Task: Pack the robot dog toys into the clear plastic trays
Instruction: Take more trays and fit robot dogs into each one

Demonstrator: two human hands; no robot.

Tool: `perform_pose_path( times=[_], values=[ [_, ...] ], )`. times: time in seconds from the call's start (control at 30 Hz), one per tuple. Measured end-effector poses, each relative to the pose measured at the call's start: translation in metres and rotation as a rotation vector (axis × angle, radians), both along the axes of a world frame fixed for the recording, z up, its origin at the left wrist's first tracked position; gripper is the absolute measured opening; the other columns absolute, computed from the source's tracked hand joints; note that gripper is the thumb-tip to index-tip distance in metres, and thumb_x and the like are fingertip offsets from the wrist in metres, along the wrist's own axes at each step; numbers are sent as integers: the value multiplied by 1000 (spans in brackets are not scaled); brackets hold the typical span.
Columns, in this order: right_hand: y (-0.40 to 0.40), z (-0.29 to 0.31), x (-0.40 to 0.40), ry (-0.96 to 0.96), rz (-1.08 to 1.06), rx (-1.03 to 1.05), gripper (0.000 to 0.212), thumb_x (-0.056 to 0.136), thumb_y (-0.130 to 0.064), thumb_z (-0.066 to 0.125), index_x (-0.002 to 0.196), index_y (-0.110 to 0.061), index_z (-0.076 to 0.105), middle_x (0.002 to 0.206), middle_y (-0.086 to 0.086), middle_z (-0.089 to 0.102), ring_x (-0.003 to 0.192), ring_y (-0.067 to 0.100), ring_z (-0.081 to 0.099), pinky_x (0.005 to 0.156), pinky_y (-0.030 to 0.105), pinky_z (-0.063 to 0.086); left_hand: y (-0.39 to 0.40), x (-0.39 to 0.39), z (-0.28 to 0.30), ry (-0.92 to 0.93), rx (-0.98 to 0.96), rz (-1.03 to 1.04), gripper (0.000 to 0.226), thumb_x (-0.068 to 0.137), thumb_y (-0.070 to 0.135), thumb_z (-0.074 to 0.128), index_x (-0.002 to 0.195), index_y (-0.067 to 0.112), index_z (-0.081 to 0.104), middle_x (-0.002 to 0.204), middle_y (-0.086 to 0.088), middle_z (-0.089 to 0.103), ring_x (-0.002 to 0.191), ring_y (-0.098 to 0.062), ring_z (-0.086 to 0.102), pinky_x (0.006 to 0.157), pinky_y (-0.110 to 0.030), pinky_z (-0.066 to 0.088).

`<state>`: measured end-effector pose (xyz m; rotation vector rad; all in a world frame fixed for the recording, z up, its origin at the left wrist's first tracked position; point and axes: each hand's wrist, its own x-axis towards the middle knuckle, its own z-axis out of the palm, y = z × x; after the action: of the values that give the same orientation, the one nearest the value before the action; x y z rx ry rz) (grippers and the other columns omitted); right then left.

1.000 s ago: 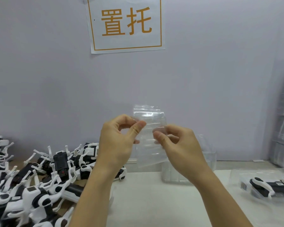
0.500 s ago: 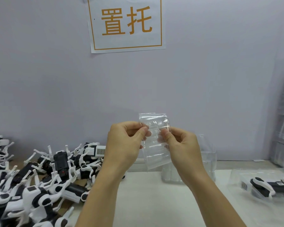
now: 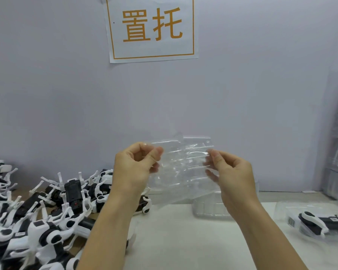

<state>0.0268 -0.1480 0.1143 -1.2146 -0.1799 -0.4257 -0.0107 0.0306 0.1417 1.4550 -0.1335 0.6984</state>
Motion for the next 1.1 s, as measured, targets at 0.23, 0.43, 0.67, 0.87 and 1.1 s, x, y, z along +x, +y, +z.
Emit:
perform_pose_path(
  times=[0.23, 0.43, 0.67, 0.87, 1.1],
  values=[
    [-54, 8, 7, 2, -174, 416, 24, 105, -17, 47, 91, -12, 66, 79, 0, 63, 76, 13, 63, 73, 25, 53, 45, -5, 2, -84, -465, 124, 20, 101, 16, 51, 86, 16, 64, 66, 7, 66, 63, -6, 58, 68, -25, 49],
    [-64, 23, 0, -183, -203, 450, 19, 103, -27, 53, 95, -18, 68, 82, -5, 69, 83, 12, 69, 78, 25, 55, 62, -1, -12, 2, -709, -26, 29, 103, 16, 40, 77, 16, 52, 58, 4, 42, 44, -10, 36, 43, -20, 33],
    [-49, 24, -4, -364, -476, 70, 17, 101, -30, 58, 110, -21, 69, 90, -5, 70, 86, 9, 71, 78, 19, 54, 56, 2, -23, 365, -574, -307, 20, 84, 10, 40, 65, 17, 42, 37, 7, 23, 28, -6, 11, 32, -12, 9],
    [-41, 0, 11, -405, -720, -451, 25, 99, -23, 60, 119, -14, 69, 98, -4, 62, 91, 20, 63, 84, 33, 48, 60, 14, -38, 618, -244, -305, 36, 97, 16, 41, 61, 16, 40, 39, 3, 23, 25, -9, 18, 30, -11, 18],
    [-23, -34, 30, -272, -283, -727, 64, 86, 14, 53, 144, -13, 48, 147, -5, 46, 143, 9, 33, 113, 12, 22, 43, 10, -43, 737, 108, -246, 43, 92, 10, 52, 49, 12, 55, 43, -4, 39, 29, -15, 36, 34, -14, 32]
  ],
)
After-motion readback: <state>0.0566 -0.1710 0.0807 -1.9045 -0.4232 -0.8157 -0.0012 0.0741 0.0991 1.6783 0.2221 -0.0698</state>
